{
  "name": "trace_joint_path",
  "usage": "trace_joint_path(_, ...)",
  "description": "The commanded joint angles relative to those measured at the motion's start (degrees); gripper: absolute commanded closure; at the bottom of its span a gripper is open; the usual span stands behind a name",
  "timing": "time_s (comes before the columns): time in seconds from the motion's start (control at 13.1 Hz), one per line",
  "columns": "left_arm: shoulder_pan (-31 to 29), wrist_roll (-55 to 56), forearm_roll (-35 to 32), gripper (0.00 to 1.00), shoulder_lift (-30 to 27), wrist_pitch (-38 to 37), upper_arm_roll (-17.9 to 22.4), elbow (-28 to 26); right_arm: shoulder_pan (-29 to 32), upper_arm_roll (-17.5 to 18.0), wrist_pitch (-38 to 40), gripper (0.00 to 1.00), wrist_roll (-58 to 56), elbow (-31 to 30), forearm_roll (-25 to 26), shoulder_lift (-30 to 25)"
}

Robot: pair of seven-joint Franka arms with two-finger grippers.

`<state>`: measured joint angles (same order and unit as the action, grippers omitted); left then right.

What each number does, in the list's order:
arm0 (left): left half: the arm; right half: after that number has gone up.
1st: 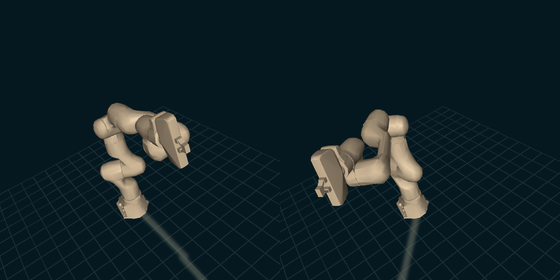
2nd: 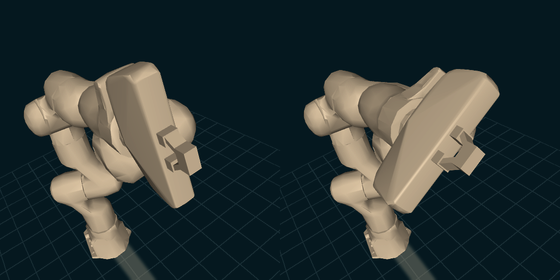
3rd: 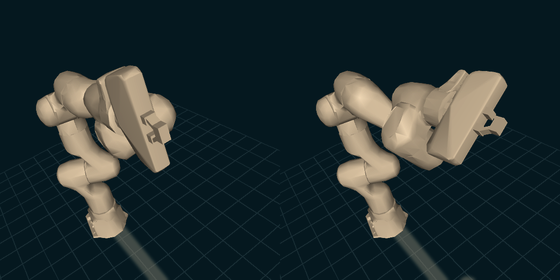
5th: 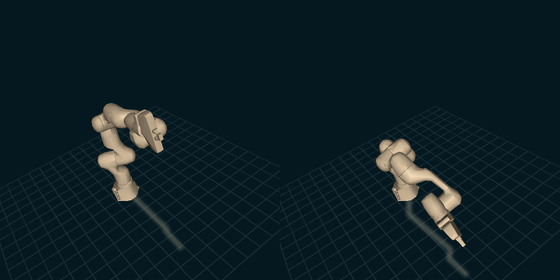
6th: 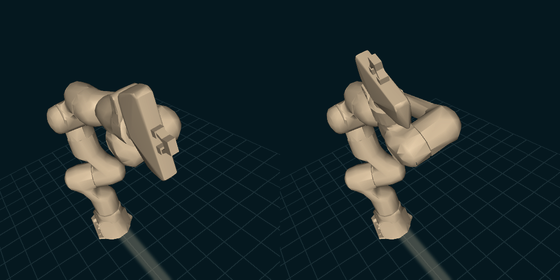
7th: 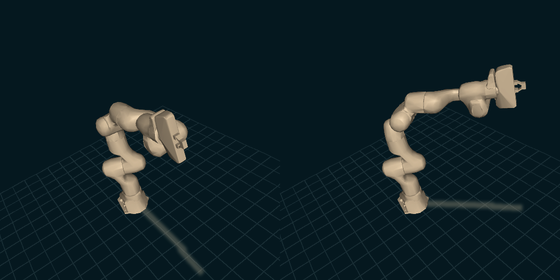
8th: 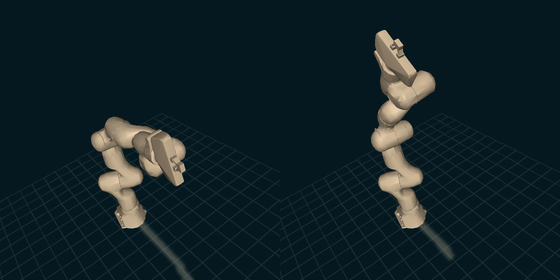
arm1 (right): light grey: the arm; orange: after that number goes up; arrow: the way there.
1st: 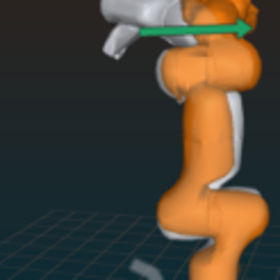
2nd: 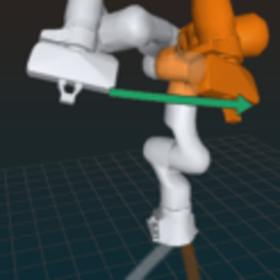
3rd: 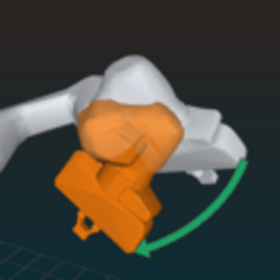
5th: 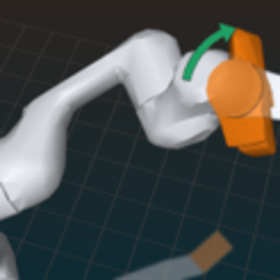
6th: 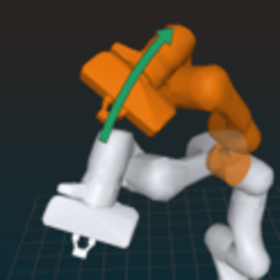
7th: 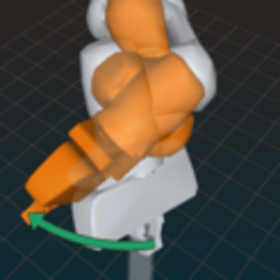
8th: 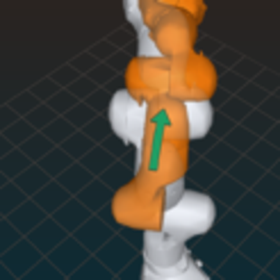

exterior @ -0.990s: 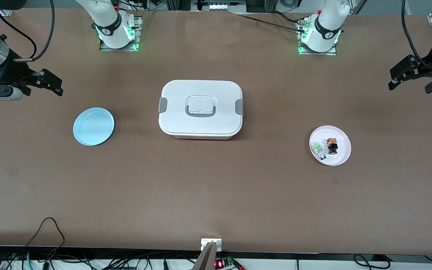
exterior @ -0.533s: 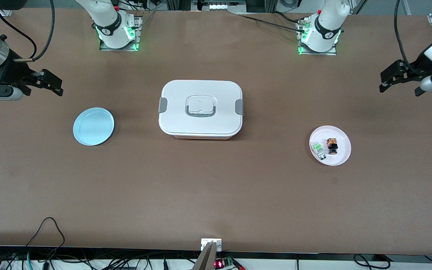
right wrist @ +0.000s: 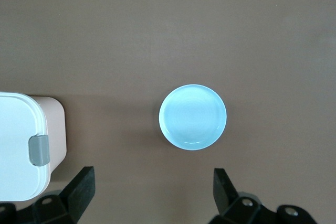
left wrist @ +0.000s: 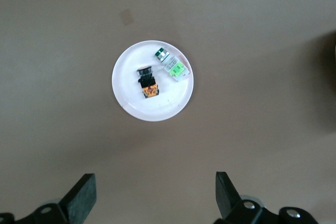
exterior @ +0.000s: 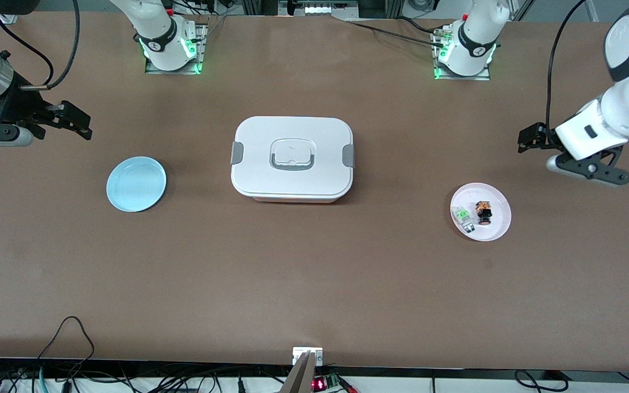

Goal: Transfer orange switch to right arm and place
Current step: 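Move the left gripper down over the orange switch on the white plate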

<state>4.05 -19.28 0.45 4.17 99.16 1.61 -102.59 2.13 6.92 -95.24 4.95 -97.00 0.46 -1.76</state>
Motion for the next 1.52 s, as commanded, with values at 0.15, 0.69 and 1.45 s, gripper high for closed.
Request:
trace_joint_path(0.15,-1.9,-25.8,0.8,0.00,2.2,12.3,0.1,-9.6,-0.2,-0.2,1.0,0.00,0.7,1.0,-0.1,0.4)
trace_joint_path(0.69,-3.0,-54.1,0.8,0.00,9.6,31.8,0.0,-19.0,-0.3,-0.2,1.0,0.00,1.0,0.9,0.0,0.4)
trace_joint_path(1.45,-3.0,-65.9,0.8,0.00,20.3,45.5,-0.4,-18.9,-0.6,0.1,-0.1,0.00,1.1,0.9,-0.1,0.8)
